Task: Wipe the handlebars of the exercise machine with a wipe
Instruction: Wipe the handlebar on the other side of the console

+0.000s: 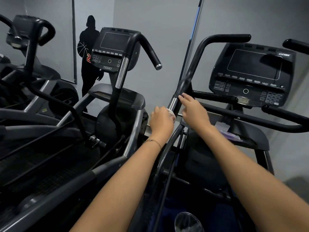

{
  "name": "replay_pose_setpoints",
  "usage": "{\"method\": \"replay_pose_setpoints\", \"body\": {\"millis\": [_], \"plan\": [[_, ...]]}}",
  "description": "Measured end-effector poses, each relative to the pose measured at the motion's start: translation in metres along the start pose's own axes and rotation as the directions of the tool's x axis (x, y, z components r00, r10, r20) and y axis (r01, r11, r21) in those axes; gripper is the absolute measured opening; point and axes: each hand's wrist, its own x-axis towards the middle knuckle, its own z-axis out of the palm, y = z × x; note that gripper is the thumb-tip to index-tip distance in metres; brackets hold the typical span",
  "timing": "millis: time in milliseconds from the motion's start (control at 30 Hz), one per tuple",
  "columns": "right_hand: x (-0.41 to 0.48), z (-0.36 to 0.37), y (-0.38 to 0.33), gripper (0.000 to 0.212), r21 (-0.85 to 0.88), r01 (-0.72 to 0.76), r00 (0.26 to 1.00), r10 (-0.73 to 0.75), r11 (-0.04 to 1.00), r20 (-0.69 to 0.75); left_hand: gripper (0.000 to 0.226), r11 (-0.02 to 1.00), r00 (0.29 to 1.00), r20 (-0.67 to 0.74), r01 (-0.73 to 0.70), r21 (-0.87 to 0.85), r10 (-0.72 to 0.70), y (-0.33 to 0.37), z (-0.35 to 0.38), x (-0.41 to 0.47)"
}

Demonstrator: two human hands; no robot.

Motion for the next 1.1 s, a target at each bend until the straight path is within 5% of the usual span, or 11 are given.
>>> {"method": "replay_pose_setpoints", "body": {"millis": [100,267,500,733,933,1100], "plan": [[-0.03,0.018,-0.008,0.037,0.258,0.116,0.979,-0.067,0.959,-0.191,0.019,1.0,1.0,-0.002,-0.008,0.008,0.008,-0.009,-0.003,-0.007],[-0.052,0.031,-0.015,0.023,0.374,0.162,0.982,-0.111,0.913,-0.153,0.01,0.996,0.998,0.058,-0.019,-0.082,0.024,-0.031,-0.013,-0.024],[-0.056,0.029,-0.03,0.023,0.44,0.151,0.988,-0.126,0.885,-0.085,0.036,0.976,0.982,0.191,0.045,-0.214,-0.003,-0.048,-0.025,-0.024],[-0.051,0.032,-0.03,0.034,0.286,0.192,0.977,-0.212,0.939,0.039,0.048,0.914,0.972,0.229,0.138,-0.382,-0.051,-0.056,-0.03,-0.032],[-0.059,0.029,-0.032,0.025,0.125,0.331,0.938,-0.341,0.935,0.065,0.052,0.957,0.932,0.359,0.139,-0.256,-0.04,-0.058,-0.038,-0.037],[-0.055,0.025,-0.042,0.032,0.003,0.296,0.946,-0.294,0.955,0.139,0.06,0.979,0.915,0.401,0.118,-0.166,-0.042,-0.052,-0.044,-0.039]]}}
